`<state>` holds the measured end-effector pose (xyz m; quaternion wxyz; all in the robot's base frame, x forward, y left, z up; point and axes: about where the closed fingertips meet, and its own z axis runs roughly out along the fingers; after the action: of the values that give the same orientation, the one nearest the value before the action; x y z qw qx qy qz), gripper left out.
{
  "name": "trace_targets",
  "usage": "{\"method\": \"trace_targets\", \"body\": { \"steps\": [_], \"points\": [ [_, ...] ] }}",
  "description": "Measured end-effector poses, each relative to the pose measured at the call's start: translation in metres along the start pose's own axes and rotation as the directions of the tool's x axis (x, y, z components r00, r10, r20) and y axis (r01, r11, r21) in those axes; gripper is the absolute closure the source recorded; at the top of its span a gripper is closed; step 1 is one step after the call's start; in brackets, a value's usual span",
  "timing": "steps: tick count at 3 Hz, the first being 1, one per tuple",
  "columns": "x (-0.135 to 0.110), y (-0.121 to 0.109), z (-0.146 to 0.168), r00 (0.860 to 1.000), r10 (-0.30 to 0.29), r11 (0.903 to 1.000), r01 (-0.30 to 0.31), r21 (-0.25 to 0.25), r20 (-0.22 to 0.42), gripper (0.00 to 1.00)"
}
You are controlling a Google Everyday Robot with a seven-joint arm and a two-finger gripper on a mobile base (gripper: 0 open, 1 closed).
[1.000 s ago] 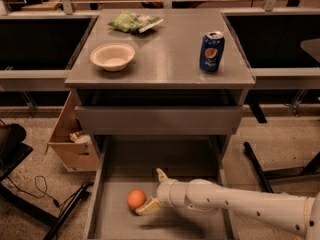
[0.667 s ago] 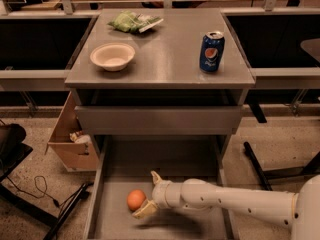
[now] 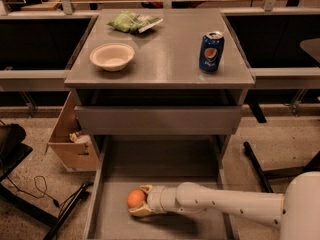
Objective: Pick orange from middle drawer and place on counter
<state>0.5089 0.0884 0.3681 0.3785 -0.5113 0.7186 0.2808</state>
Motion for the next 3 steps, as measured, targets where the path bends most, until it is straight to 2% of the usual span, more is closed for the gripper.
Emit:
{"method": "trace_targets", "body": {
  "steps": [1,2,3],
  "points": [
    [-0.006,0.008,0.008,1.0,-0.002,0.9998,0.002,-0.02,0.019,0.66],
    [-0.029,0.008,-0.003,0.999,0.028,0.9996,-0.027,-0.005,0.047,0.89],
    [-0.057,0.014,-0.029,0.994,0.107,0.9939,-0.107,0.026,0.024,1.0]
  ]
}}
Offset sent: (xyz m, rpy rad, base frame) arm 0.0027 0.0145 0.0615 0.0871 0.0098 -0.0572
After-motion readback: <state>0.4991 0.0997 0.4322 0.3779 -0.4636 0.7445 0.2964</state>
